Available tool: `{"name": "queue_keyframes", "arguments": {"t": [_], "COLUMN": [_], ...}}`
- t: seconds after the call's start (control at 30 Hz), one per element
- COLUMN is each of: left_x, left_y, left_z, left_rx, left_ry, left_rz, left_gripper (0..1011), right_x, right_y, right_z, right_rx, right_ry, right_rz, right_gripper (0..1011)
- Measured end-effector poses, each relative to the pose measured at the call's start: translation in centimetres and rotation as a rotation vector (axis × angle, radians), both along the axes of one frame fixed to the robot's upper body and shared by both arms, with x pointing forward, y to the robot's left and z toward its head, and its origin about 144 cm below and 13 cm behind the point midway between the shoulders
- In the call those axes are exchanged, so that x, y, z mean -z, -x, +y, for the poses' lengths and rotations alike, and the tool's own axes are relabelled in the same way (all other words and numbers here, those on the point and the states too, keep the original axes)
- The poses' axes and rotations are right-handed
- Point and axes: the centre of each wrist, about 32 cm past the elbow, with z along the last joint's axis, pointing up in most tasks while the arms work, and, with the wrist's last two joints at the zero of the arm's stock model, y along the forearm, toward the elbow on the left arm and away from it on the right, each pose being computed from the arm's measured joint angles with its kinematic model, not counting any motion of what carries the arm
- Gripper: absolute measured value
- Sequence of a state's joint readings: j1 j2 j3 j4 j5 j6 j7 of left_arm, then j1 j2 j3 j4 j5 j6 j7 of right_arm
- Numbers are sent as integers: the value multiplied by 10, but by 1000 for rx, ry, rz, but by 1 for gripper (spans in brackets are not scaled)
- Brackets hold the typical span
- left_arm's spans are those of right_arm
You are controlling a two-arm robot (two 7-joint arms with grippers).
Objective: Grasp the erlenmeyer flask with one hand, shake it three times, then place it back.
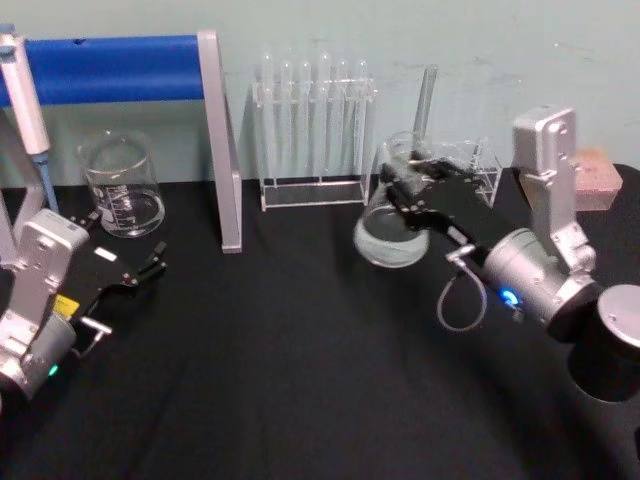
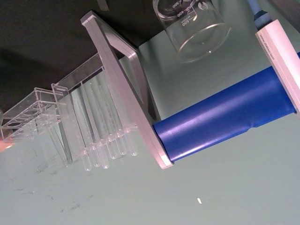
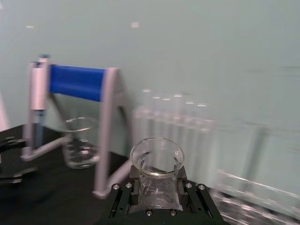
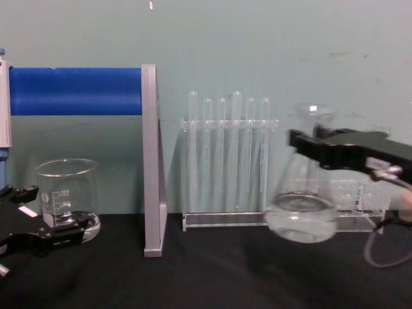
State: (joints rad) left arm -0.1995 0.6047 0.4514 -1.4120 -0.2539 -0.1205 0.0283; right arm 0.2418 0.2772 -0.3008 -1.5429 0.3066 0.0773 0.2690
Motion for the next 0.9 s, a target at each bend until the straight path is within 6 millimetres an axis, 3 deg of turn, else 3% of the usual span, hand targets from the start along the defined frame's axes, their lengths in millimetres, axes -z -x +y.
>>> {"name": "queue_keyframes", "arguments": {"t": [0.43,0.63,0.9], "left_x": [0,0,0], "left_y": [0,0,0], "left_z": [0,0,0], "left_rx": [0,0,0], "left_ry": [0,0,0], "left_rz": [0,0,0], "left_gripper": [1001,1001,1002], "right_x": [0,0,-1], "right_y": [16,18,12], "right_z": [-39,-42,-29], "right_rx": [281,307,213], "right_ry": [0,-1,3], "right_rz": [-5,-6,-9], "right_gripper": [449,449,449]}}
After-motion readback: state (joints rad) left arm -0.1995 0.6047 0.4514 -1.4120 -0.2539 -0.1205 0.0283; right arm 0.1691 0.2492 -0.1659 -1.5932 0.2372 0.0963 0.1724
